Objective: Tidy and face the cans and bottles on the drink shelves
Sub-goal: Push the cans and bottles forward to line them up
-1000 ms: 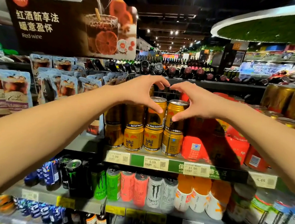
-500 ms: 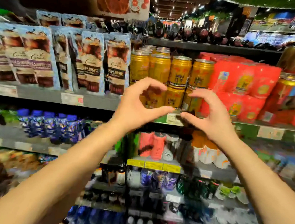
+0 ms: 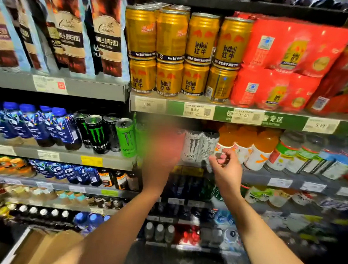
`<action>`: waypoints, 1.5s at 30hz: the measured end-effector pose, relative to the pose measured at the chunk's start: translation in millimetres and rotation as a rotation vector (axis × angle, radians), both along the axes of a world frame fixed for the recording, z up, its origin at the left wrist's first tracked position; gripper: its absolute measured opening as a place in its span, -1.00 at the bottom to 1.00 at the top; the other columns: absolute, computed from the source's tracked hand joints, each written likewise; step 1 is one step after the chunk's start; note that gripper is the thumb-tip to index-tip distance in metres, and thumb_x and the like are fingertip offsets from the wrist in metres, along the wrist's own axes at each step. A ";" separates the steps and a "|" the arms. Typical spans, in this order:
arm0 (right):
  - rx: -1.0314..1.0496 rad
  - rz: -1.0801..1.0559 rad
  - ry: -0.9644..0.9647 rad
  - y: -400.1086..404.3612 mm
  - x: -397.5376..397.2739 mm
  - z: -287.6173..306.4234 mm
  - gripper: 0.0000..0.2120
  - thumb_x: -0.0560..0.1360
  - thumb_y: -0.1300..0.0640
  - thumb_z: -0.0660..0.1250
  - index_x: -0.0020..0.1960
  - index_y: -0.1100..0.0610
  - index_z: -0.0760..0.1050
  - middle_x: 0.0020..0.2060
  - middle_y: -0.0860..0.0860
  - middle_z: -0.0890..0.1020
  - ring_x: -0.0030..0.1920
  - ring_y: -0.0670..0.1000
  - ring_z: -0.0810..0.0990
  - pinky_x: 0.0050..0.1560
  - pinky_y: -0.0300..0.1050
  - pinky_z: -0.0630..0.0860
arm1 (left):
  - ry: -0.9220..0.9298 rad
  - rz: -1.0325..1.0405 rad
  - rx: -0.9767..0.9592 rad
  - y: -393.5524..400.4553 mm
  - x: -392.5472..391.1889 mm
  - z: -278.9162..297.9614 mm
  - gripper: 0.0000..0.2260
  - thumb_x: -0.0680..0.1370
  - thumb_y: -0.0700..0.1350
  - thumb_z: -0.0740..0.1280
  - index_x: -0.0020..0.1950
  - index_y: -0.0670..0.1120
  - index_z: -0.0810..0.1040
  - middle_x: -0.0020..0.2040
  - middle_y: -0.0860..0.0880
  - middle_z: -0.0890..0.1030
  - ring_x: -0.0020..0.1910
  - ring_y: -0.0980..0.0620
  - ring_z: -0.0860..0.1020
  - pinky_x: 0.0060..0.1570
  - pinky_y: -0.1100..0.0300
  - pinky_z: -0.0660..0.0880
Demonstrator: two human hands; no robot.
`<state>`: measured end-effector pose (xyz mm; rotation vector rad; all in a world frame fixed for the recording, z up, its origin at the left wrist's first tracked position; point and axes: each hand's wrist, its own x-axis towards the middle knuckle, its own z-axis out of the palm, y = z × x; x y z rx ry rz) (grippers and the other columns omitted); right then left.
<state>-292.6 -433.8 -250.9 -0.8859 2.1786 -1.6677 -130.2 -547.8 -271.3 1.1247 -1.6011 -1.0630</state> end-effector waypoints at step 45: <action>-0.031 -0.396 0.038 52.8 -123.9 -45.9 -0.82 0.40 0.05 0.36 -0.06 -0.04 0.40 -0.15 0.02 0.53 -0.14 0.05 0.51 -0.20 -0.07 0.39 | -0.116 -0.234 0.129 74.1 -140.7 -20.8 -0.49 0.49 -0.04 0.51 0.39 -0.07 0.44 0.22 0.07 0.49 0.20 0.09 0.50 0.22 0.19 0.46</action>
